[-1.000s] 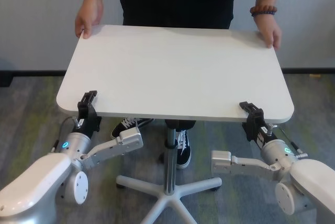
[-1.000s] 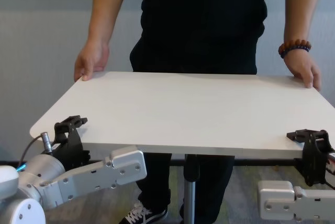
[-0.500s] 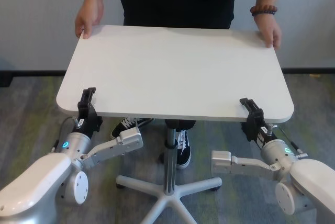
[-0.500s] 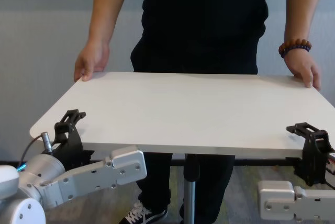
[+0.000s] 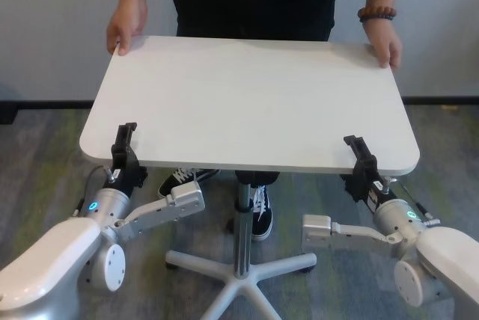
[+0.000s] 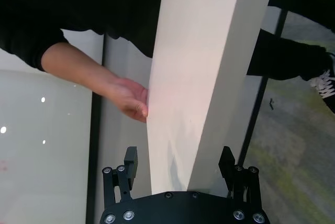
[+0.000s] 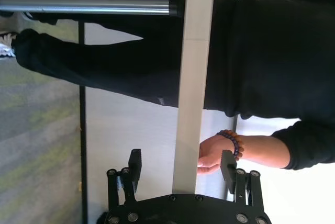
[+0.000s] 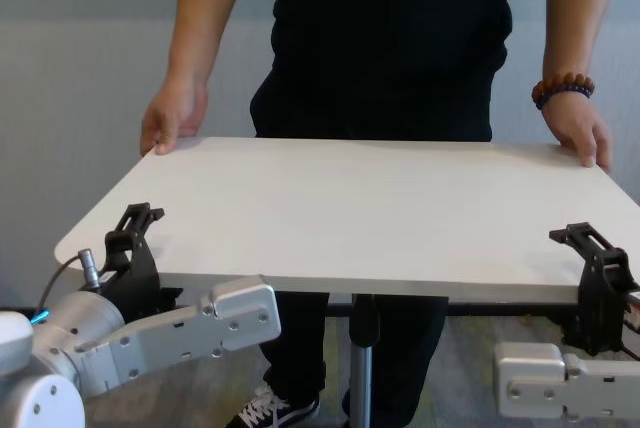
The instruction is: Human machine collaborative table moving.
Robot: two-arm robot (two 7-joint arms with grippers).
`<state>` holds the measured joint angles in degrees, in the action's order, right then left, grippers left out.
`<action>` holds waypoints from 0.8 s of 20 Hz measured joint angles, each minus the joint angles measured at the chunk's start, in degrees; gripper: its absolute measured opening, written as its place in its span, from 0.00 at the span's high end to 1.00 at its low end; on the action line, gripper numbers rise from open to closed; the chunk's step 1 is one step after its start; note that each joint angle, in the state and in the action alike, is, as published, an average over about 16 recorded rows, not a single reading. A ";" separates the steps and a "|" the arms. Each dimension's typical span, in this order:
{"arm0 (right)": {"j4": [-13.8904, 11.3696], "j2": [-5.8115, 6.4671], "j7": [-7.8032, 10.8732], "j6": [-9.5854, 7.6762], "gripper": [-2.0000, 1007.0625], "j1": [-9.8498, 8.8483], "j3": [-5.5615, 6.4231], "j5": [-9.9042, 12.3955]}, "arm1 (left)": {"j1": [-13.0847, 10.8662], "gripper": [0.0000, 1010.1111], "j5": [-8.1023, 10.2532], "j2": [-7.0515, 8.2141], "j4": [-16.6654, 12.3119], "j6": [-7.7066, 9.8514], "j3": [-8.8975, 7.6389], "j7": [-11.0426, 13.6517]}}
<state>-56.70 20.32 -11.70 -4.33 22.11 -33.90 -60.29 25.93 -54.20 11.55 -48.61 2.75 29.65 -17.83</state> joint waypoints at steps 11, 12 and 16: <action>-10.66 3.05 7.68 2.82 0.01 -5.60 3.11 6.88 | -7.93 0.01 6.61 5.61 -16.85 -0.78 -3.16 13.13; -11.90 3.37 8.51 3.08 0.01 -6.28 3.48 7.69 | -8.89 0.01 7.43 6.22 -18.66 -0.84 -3.63 14.29; -16.79 4.44 11.48 4.55 0.01 -8.97 5.19 11.50 | -12.63 0.01 10.87 8.33 -25.38 -1.08 -5.82 17.97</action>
<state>-73.49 24.76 -0.21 0.22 13.14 -28.71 -48.79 13.29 -43.33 19.88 -73.99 1.67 23.83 0.14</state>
